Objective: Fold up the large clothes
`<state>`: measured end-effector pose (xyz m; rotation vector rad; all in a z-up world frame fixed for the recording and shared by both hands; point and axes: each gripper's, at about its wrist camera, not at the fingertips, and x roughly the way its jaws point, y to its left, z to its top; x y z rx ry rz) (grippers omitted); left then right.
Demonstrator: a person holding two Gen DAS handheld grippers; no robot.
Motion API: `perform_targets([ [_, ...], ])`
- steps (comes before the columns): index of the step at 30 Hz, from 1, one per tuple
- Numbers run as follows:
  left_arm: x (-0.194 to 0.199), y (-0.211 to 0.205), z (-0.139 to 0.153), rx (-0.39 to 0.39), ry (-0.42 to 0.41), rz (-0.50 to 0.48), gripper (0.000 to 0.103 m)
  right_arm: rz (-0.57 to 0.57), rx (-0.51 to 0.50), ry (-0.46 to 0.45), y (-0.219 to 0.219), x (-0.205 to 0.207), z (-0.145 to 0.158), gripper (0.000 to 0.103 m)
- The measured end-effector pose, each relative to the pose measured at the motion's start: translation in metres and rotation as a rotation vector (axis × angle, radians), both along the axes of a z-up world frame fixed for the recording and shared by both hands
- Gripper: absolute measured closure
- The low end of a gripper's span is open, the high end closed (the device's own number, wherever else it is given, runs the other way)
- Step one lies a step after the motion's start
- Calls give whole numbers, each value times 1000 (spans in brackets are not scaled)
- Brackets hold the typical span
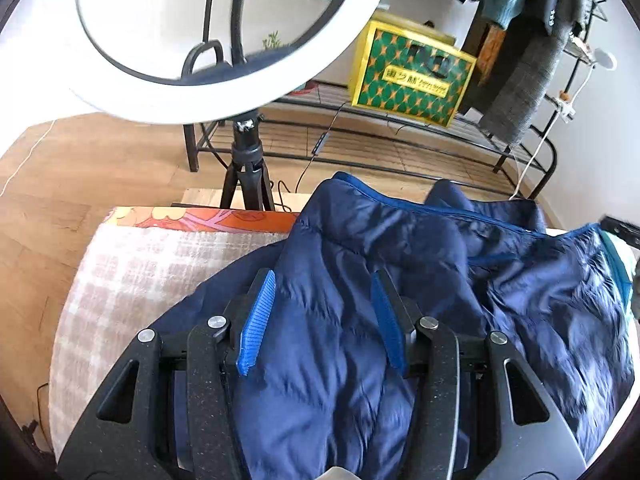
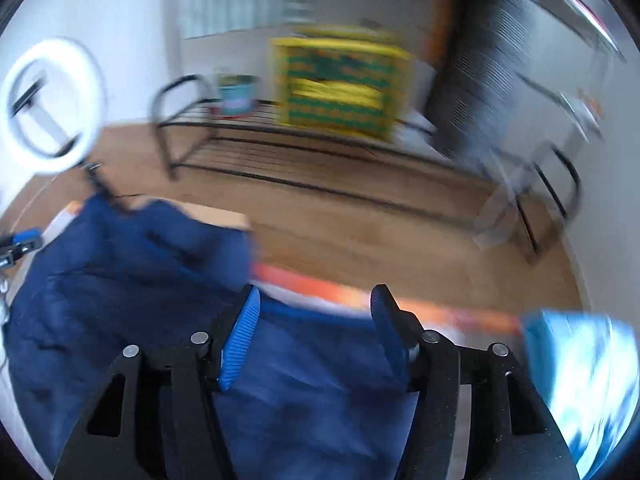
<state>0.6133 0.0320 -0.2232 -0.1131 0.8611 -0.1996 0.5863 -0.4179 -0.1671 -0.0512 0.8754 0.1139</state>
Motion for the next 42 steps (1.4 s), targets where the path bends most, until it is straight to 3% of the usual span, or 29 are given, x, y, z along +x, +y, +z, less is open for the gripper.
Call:
perform_targets([
  [2, 7, -7, -3, 51, -25, 18, 52, -81, 41, 29, -41, 1, -10, 42],
  [5, 24, -13, -6, 26, -29, 36, 52, -141, 91, 75, -74, 11, -28, 36],
  [8, 40, -21, -9, 77, -34, 46, 50, -115, 244, 95, -85, 17, -39, 36],
  [11, 51, -18, -19, 66, -12, 66, 45, -77, 279, 80, -74, 21, -45, 36],
  [15, 70, -19, -38, 24, 83, 37, 41, -29, 219, 115, -58, 24, -58, 37],
  [16, 72, -21, -41, 27, 89, 27, 42, -17, 205, 115, -53, 24, -58, 41],
  [17, 72, -23, -40, 34, 81, 24, 61, -7, 193, 111, -49, 23, -59, 48],
  [19, 71, -28, -41, 52, 76, 23, 88, 1, 183, 125, -45, 24, -62, 76],
  [21, 67, -33, -38, 72, 44, 30, 97, -3, 174, 125, -45, 23, -63, 94],
  [22, 65, -34, -36, 74, 26, 36, 98, -2, 162, 121, -43, 22, -62, 96],
  [25, 52, -21, -24, 48, -54, 103, 99, 2, 95, 47, -36, 10, -49, 98],
  [29, 54, -10, -27, 50, -59, 177, 99, -71, 123, -48, -56, 3, -33, 99],
  [33, 61, -24, -28, 124, -68, 169, 99, -78, 70, -8, -50, 12, -49, 99],
  [36, 66, -24, -30, 136, -66, 182, 99, -91, 29, 19, -47, 20, -60, 99],
  [39, 71, -30, -31, 185, -56, 189, 93, -106, 26, 65, -47, 29, -72, 99],
  [42, 61, -36, -23, 241, -98, 186, 88, -95, -28, 74, -39, 27, -74, 98],
])
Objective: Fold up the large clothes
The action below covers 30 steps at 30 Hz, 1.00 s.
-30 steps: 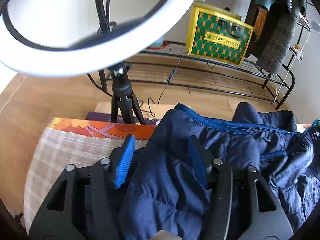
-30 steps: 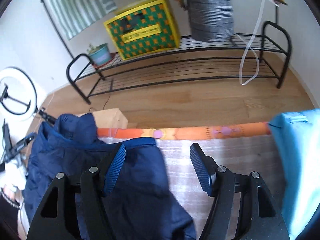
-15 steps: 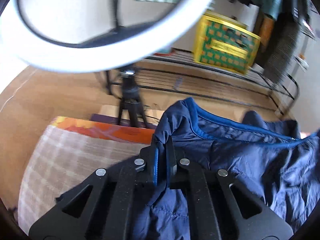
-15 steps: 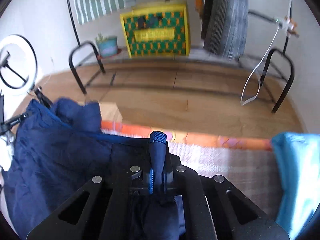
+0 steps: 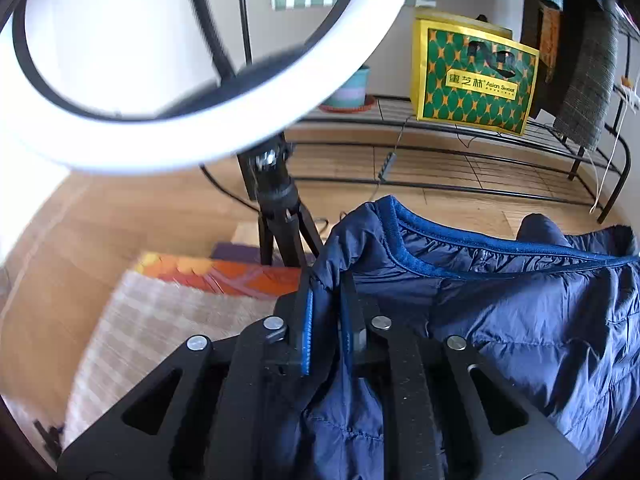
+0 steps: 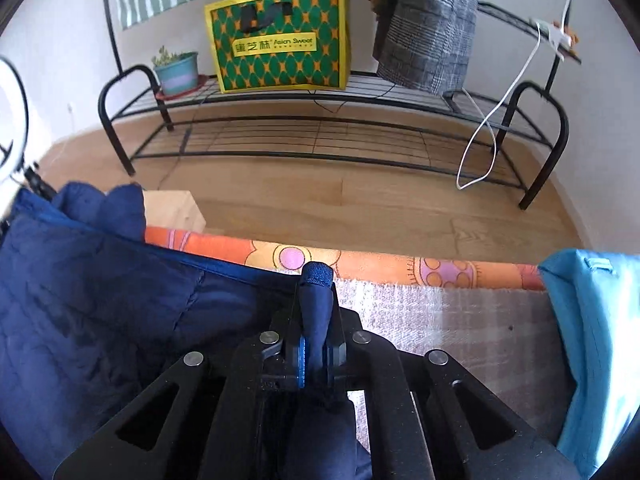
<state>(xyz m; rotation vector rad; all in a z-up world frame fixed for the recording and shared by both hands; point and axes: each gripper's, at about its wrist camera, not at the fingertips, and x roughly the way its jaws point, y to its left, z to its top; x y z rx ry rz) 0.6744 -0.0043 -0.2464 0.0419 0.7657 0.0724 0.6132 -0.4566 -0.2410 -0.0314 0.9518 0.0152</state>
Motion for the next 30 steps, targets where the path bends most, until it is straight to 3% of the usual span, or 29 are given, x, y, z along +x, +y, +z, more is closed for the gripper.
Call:
perform_targets([
  [4, -11, -10, 15, 70, -46, -5, 83, -28, 0, 1, -2, -3, 8, 88],
  [6, -19, -11, 24, 74, -58, -6, 76, -30, 6, -23, -5, -9, 17, 84],
  [13, -49, -14, 60, 68, -110, -49, 76, -28, 30, -81, -14, -37, 47, 71],
  [21, -78, -26, 80, 57, -110, -134, 76, 25, 67, -125, -3, -70, 75, 71],
  [24, -83, -33, 80, 35, -96, -165, 76, 61, 108, -141, 14, -75, 81, 71],
  [28, -87, -53, 70, -109, -8, -325, 75, 157, 148, -133, 49, -71, 81, 71],
  [30, -87, -69, 63, -128, 44, -409, 75, 231, 152, -113, 76, -64, 77, 71],
])
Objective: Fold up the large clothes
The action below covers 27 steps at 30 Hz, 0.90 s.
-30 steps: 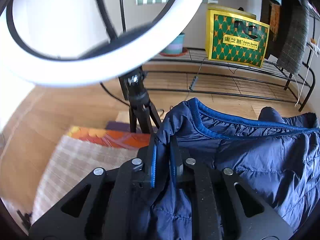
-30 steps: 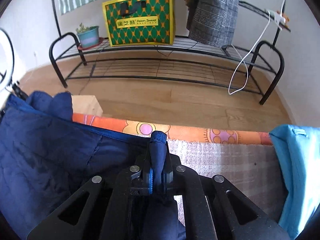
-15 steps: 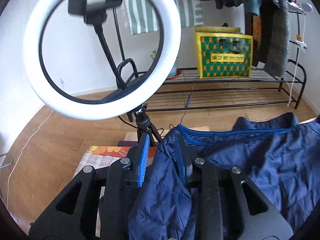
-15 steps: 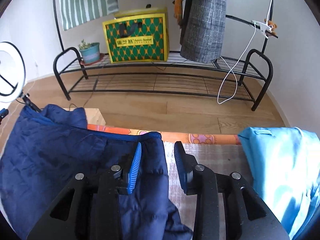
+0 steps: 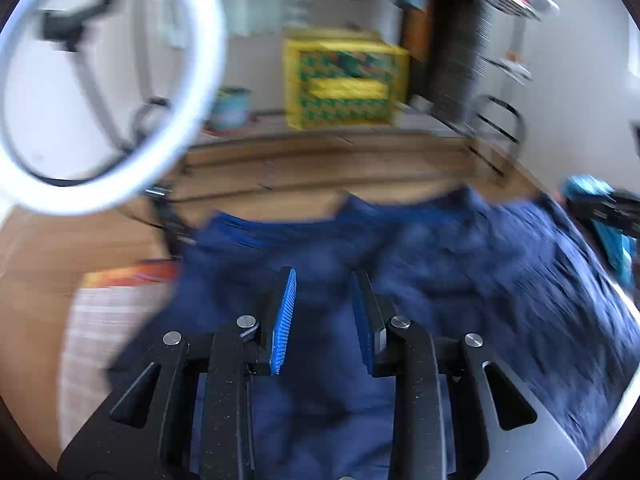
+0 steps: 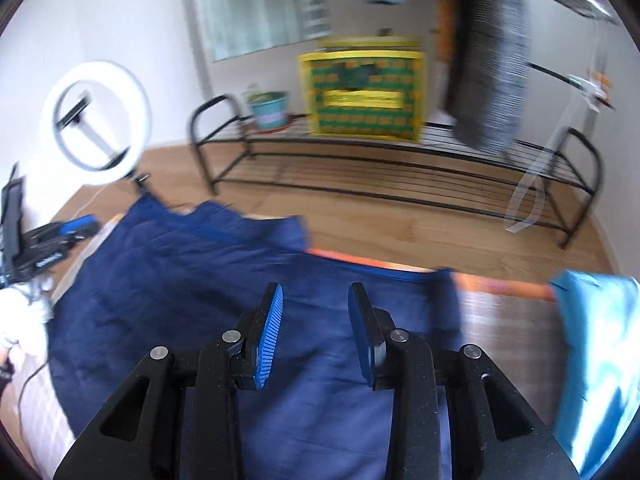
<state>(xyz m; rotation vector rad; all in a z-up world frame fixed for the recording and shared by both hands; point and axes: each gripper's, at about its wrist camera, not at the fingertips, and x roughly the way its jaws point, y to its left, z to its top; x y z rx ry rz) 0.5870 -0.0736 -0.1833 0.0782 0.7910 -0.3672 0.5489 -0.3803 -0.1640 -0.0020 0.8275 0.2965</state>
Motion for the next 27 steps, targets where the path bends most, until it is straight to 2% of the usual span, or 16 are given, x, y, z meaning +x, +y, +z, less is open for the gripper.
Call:
perform_targets([
  [1, 2, -10, -6, 22, 24, -44, 75, 34, -8, 12, 14, 4, -4, 71],
  [3, 11, -28, -22, 125, 41, -66, 75, 79, -24, 13, 39, 14, -13, 71],
  [6, 34, -35, -41, 223, 72, -11, 75, 126, -117, 59, 68, 35, -36, 71],
  [7, 42, -33, -44, 205, 89, 12, 75, 115, -156, 62, 72, 43, -44, 71],
  [9, 53, -28, -44, 203, 68, 66, 75, 78, -206, 69, 72, 60, -58, 71],
  [11, 62, -17, -49, 239, 35, 140, 75, 35, -213, 75, 65, 75, -68, 71],
  [14, 70, 3, -66, 177, 97, 178, 75, -16, -232, 78, 53, 86, -79, 71],
  [17, 73, 4, -66, 200, 100, 199, 75, -25, -210, 89, 48, 88, -85, 71],
  [20, 60, -4, -52, 257, 44, 192, 75, -38, -222, 73, 47, 81, -73, 71],
  [22, 47, -6, -38, 260, 16, 183, 75, -54, -180, 54, 37, 69, -60, 68],
  [27, -4, -9, 2, 156, 4, 136, 75, -109, -68, 46, -5, 15, -18, 66],
])
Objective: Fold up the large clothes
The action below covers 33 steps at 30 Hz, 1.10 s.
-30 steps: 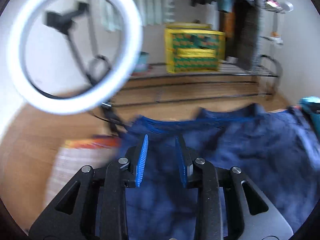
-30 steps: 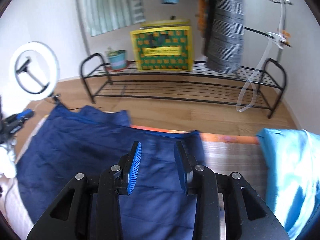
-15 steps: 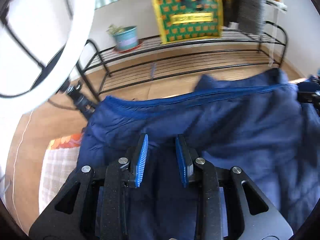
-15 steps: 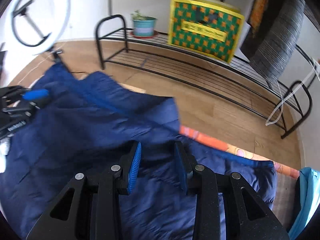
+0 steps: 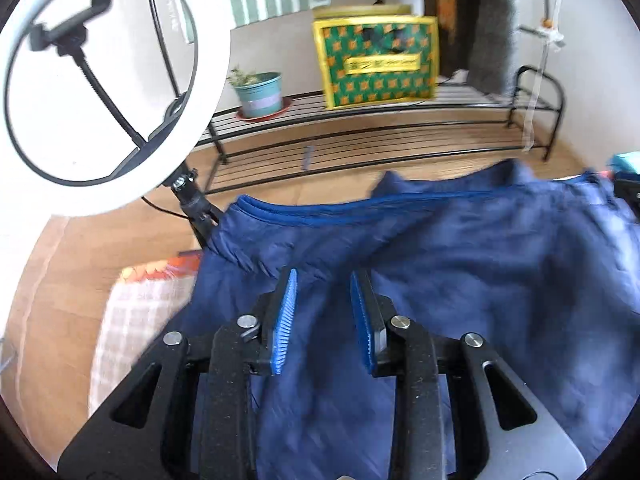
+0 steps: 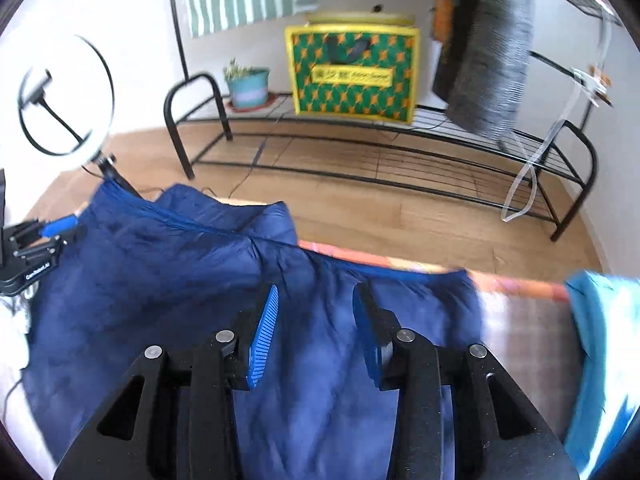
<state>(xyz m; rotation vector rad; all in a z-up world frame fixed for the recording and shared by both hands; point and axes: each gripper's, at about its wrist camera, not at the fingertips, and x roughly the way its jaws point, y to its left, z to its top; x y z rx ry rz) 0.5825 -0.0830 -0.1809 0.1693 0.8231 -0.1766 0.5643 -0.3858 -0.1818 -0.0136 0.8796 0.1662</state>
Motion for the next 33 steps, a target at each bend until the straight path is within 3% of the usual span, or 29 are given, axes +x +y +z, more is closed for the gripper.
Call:
perform_targets([
  [4, -67, -20, 15, -39, 13, -102, 75, -31, 59, 14, -26, -59, 19, 66],
  [8, -133, -42, 8, -98, 77, -199, 75, 18, 61, 4, -30, -134, 21, 66],
  [11, -160, -66, -14, -33, 110, -249, 75, 52, 39, 40, -21, -168, 3, 66],
  [13, -166, -76, -38, 55, 117, -243, 74, 58, -33, 68, -13, -179, -15, 66],
  [15, -166, -76, -49, 58, 110, -226, 69, 31, -158, 95, -9, -180, -37, 66],
  [17, -166, -74, -46, 77, 107, -210, 62, 14, -133, 134, -17, -177, -48, 65],
  [19, -169, -67, -31, 38, 117, -149, 62, -10, -152, 138, -23, -176, -43, 65],
  [20, -174, -63, -20, -20, 105, -133, 62, -29, -154, 117, -27, -179, -34, 65],
  [22, -185, -66, -1, -76, 72, -146, 62, -62, -27, 87, -45, -193, -16, 65],
  [24, -198, -80, 6, -67, 54, -193, 62, -134, 135, 63, -74, -209, -3, 59],
  [28, -210, -107, -6, -22, 77, -273, 62, -243, 338, 74, -120, -232, -14, 55],
  [30, -208, -113, -17, -20, 99, -269, 62, -217, 448, 117, -128, -233, -33, 53],
  [33, -198, -116, -32, -10, 130, -254, 60, -148, 506, 114, -117, -233, -45, 53],
])
